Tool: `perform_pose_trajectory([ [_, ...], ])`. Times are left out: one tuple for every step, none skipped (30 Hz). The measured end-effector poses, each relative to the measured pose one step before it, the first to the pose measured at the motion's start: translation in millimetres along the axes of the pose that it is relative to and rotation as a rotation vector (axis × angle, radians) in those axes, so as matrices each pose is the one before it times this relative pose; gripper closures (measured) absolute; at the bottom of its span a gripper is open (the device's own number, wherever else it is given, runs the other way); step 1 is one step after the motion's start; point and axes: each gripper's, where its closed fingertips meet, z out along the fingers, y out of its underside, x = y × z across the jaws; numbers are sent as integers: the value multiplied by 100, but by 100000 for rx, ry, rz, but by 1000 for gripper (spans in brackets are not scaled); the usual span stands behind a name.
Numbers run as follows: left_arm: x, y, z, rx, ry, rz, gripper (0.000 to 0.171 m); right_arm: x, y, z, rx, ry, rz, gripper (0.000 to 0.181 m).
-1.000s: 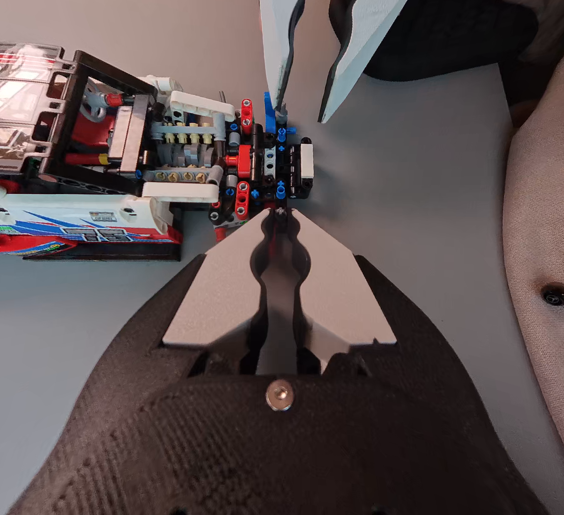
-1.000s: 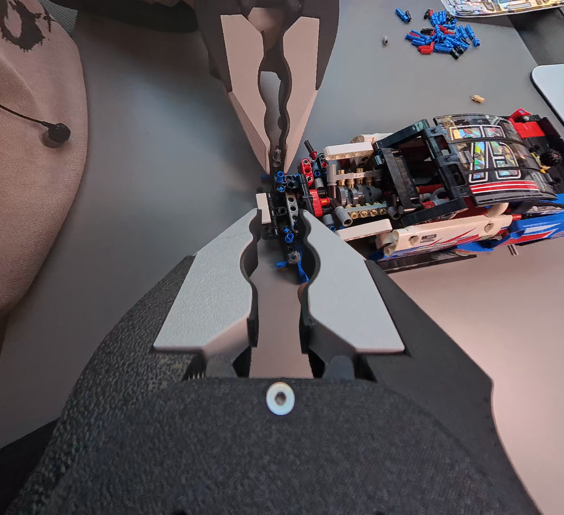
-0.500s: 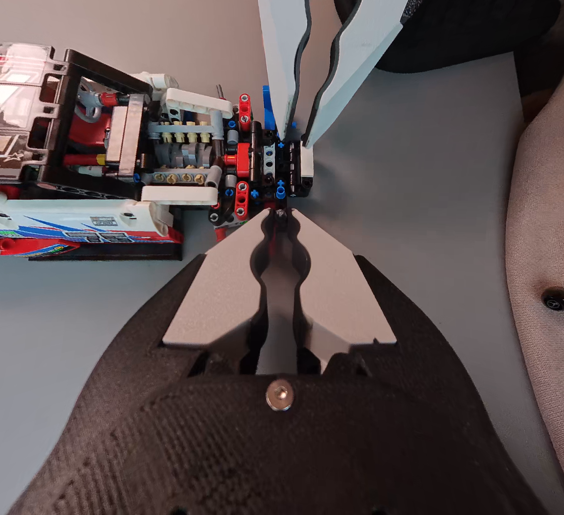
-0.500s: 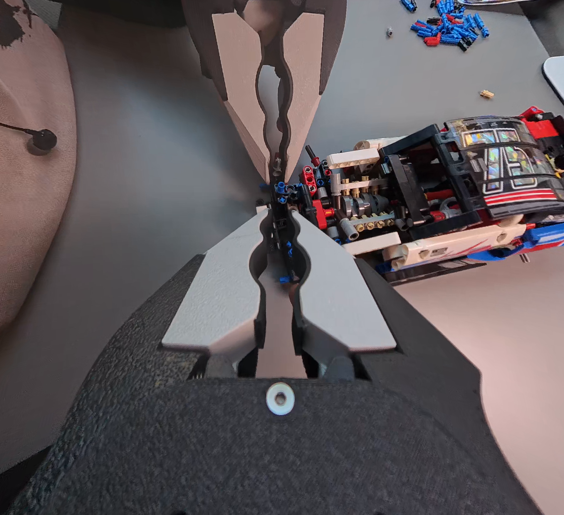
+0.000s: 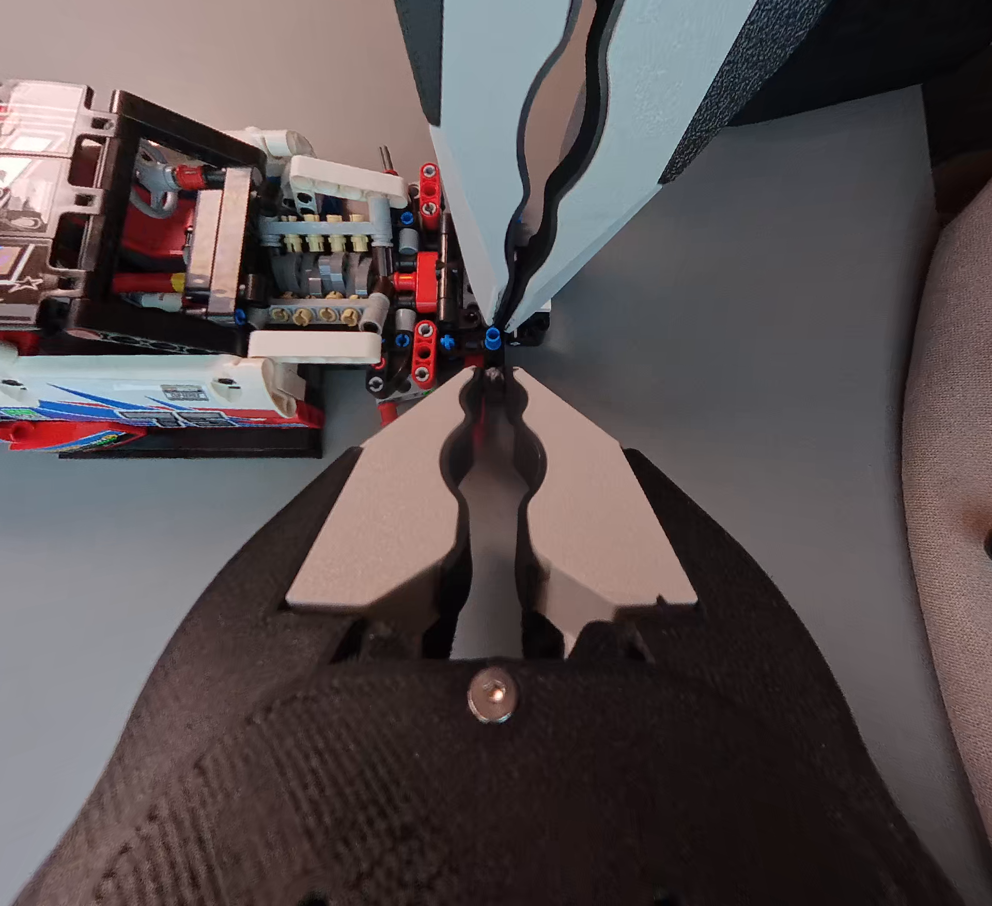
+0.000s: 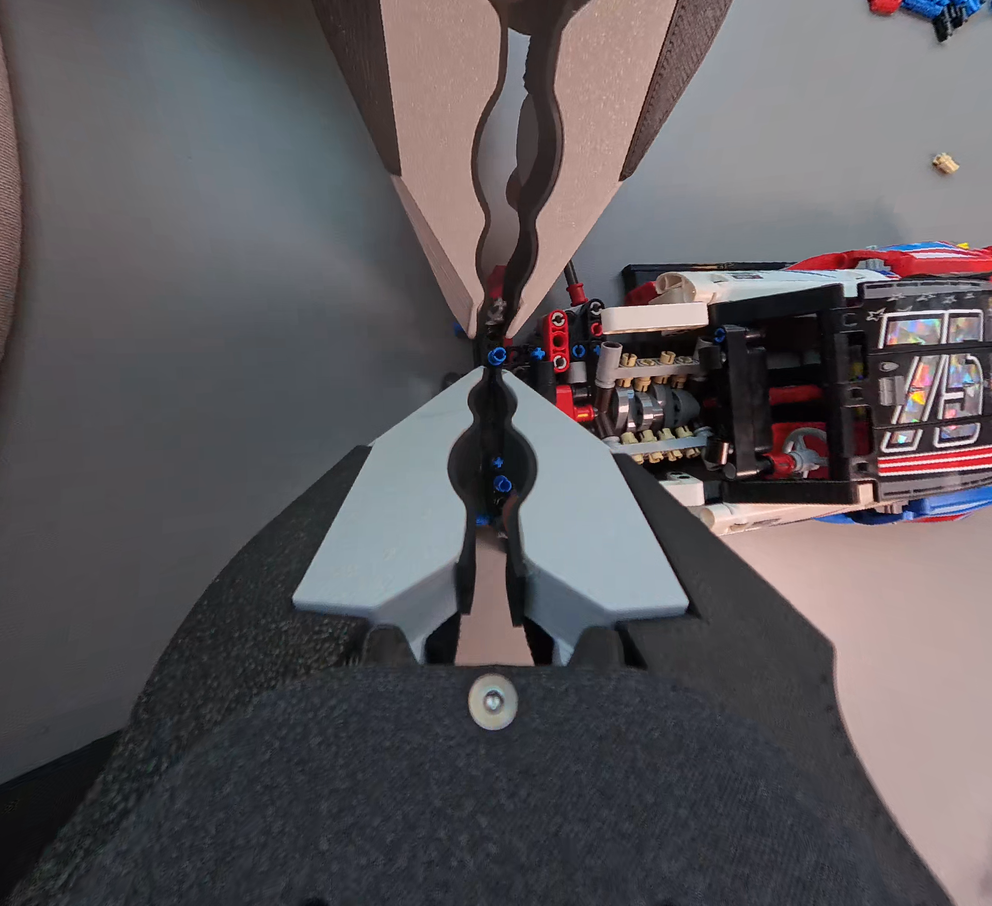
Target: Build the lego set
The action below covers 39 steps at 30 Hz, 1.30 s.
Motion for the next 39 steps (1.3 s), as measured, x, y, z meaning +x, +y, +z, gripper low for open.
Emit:
perform_pose_trajectory([
  [-4, -59, 43, -199, 449, -210, 166, 14, 126, 1, -1529, 159, -411, 181],
  [12, -11, 49, -590, 576, -170, 166, 0, 96, -13, -1617, -190, -13, 181],
  [8, -20, 9, -499, 617, -146, 166, -21, 67, -12, -1290, -558, 409, 181],
  [4, -8, 12, -537, 528, -267, 166, 3, 50, -25, -1112, -750, 64, 181],
  [-3, 6, 6, -438, 385, -75, 166, 7, 8, 6, -807, -645, -524, 181],
  [4, 0, 2, -277, 323, 0, 166, 14, 6, 6, -569, -676, -562, 181],
  [2, -6, 11, -119, 297, -238, 166, -17, 13, -3, -503, -887, -2, 181],
  [5, -3, 8, 85, 304, -574, 166, 7, 17, -1, -440, -1035, 573, 181],
  [4, -4, 0, 192, 361, -759, 166, 0, 15, 1, -380, -1127, 795, 181],
  [-6, 1, 3, 270, 395, -762, 166, 3, 8, -5, -220, -1071, 366, 181],
  [-4, -3, 19, 264, 422, -753, 166, -2, 11, -1, -125, -1055, 253, 181],
  [-3, -5, 1, 149, 332, -622, 166, 0, 26, 5, -196, -1035, 645, 181],
  [4, 10, 11, 38, 220, -339, 166, 2, 3, 2, -35, -949, 718, 181],
  [-8, -5, 8, -142, 158, -359, 166, 1, 8, -5, 10, -787, 856, 181],
  [6, 17, 11, -278, 97, -387, 166, 2, 17, 4, -8, -530, 520, 181],
  [-3, -2, 6, -351, 102, -315, 166, -8, 4, 2, -292, -262, -24, 181],
  [2, 13, 11, -449, 126, -233, 166, -17, 14, 3, -611, -122, -442, 181],
  [-2, 8, 7, -532, 103, -204, 166, -2, 2, 3, -686, -264, -215, 181],
  [5, 16, 6, -617, -10, -230, 166, -7, 11, 9, -624, -321, -274, 181],
  [0, 6, 3, -567, -161, 155, 166, -18, 6, -2, -358, -381, -403, 181],
  [13, 10, 8, -467, -264, -47, 166, -24, -2, 3, -208, -410, -175, 181],
  [8, 4, 14, -277, -224, -230, 166, -24, 3, 9, -83, -248, -167, 181],
  [62, 5, 27, -38, 174, -239, 165, -100, 1, 6, -77, -510, -203, 181],
  [163, 28, 107, 58, 795, -426, 163, -369, 30, 49, -115, -1877, -373, 181],
  [1, -20, 58, 442, -9, -307, 163, -130, -27, 82, 145, -85, -85, 181],
  [-199, -30, -33, 166, -1052, -449, 165, 86, -57, -27, -14, 1383, -1744, 181],
  [-227, -4, 17, 185, -1207, -1137, 165, 566, -113, -72, 192, 5447, -2769, 181],
  [-124, -32, 20, 882, 144, -1145, 165, 281, -39, 67, 509, 2201, -123, 181],
  [-6, -4, -4, 767, 1396, -1597, 165, 69, -48, 18, 1255, -779, 2368, 181],
  [1, 14, 1, 285, 1604, -2034, 165, -3, -10, 1, 906, -1452, 2144, 181],
  [-5, 11, -3, -209, 968, -1243, 165, 13, -9, 14, 114, -877, 1409, 181],
  [-6, 10, 2, -762, 187, 155, 165, 32, -23, 8, -442, 156, 342, 181],
  [4, 1, 11, -1139, -195, 696, 165, 7, 2, 1, -730, 298, 448, 181],
  [3, -40, 49, -1070, -358, 920, 165, -2, 48, -21, -746, 67, 438, 181],
  [7, -100, 74, -839, -100, 495, 165, 34, 95, -47, -993, 232, 54, 181],
  [-1, -68, 83, -924, -24, 383, 165, 16, 147, -42, -1322, 246, 175, 181],
  [26, -51, 56, -922, 73, 567, 165, -27, 101, -60, -645, 176, -257, 181],
  [9, -33, 34, -656, 94, 344, 165, -17, 72, -38, 133, 202, -928, 181],
  [6, 11, 10, -479, 223, 224, 165, 7, 17, 13, 304, 183, 56, 181],
])
